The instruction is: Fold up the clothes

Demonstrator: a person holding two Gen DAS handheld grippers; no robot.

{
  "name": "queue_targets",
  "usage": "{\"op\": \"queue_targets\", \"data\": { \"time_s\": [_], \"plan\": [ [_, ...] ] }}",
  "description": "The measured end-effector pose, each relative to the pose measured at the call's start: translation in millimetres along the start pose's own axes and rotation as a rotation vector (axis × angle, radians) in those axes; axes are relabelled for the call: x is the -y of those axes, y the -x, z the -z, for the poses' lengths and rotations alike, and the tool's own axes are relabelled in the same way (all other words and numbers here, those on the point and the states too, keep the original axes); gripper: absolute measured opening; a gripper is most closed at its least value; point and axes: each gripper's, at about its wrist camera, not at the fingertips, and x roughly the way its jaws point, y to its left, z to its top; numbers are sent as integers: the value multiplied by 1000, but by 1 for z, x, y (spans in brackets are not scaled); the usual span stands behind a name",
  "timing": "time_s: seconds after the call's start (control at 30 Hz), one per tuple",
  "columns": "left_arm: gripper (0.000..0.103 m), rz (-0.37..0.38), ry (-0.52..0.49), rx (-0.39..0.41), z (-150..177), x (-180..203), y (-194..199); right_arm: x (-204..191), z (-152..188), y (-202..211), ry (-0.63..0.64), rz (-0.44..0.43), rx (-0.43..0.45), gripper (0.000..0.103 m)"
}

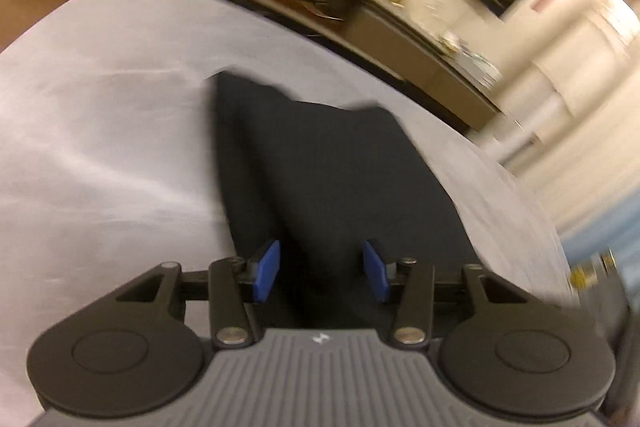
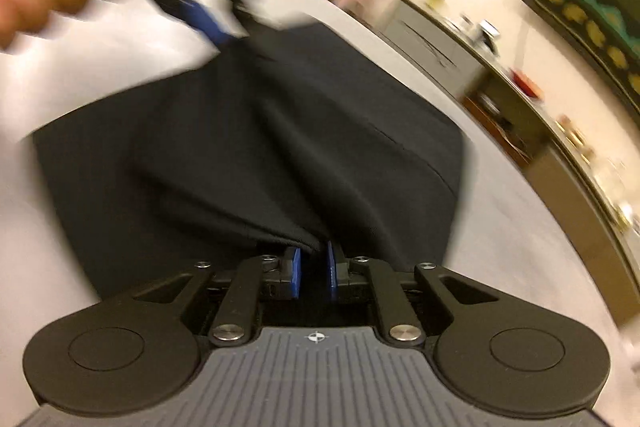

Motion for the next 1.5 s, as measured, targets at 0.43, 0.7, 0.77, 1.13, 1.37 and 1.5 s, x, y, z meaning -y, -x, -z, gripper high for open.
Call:
{"op": "queue_targets", "data": {
  "time_s": [0.43,0.7,0.77,1.13,1.37,1.5],
  "plan": [
    [49,-15,67,-2,6,10,-25,1,28,94,-9,-89,12,14],
    [46,-53,62,20,-2,1,-30,-14,15,80,-114,-193,41,32],
    [24,-86,39,27,-3,0,-28,-18,16,77,-106,-186,29,5],
    [24,-88,58,-7,-6,-12,-32,-33,14,76,-39,-112,38,1],
    [29,-31,76,-58,6,-3,-31,6,43,65,-8,16,-44,0],
    [29,-28,7,-51,8,17,-26,64,74,70,-93,125,-131,1]
  ]
}}
